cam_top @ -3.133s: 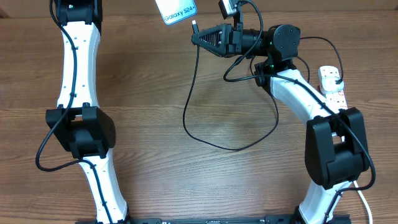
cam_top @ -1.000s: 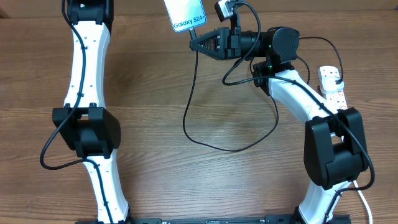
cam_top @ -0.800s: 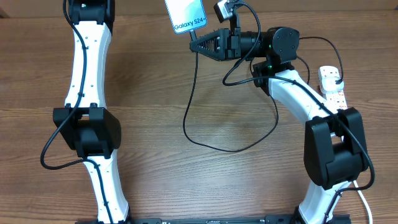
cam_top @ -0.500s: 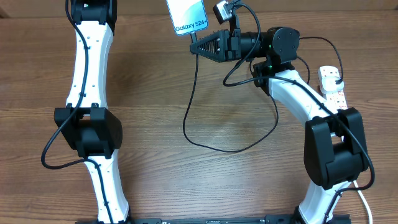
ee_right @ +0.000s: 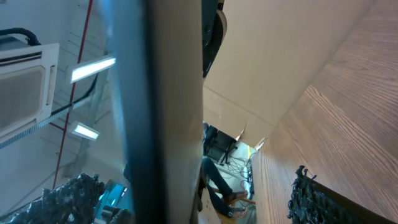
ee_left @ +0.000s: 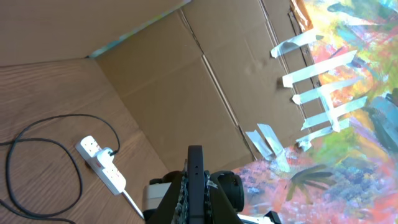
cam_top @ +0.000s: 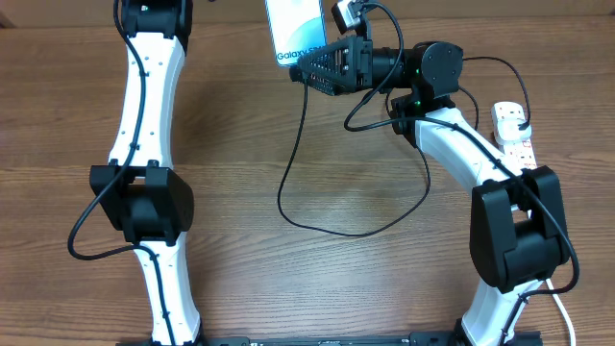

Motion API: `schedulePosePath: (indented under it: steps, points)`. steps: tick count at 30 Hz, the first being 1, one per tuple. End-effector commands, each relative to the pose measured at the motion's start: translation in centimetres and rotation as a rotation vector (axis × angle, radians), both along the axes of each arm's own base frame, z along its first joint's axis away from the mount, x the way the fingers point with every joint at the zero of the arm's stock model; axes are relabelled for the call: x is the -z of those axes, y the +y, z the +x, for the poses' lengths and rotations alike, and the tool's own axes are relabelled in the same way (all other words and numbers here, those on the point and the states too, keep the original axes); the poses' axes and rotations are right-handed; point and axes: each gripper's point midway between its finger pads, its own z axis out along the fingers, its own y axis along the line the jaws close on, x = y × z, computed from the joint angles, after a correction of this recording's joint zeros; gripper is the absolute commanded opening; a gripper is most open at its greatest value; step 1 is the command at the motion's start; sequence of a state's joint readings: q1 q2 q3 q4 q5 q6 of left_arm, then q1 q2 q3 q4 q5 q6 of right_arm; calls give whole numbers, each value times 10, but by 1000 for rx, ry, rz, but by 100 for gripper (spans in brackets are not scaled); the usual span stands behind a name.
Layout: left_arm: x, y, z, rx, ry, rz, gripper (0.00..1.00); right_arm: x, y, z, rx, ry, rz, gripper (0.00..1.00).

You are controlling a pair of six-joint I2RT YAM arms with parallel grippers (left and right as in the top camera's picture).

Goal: Plug charger to phone and switch on socket

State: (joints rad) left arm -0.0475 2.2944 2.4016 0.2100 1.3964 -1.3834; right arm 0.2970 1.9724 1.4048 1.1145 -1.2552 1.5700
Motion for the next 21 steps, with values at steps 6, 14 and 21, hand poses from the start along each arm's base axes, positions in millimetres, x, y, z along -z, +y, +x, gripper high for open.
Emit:
schedulePosePath:
  steps: [6,14,21]
  points:
    - [-12,25,-9,4,-54,20,4,-1,-15,3,-3,-44,-23,100]
    - [-11,31,-9,5,-51,25,4,23,-57,12,-26,-99,-121,100]
    - [-11,27,-10,6,-106,30,4,57,-67,14,-86,26,-169,100]
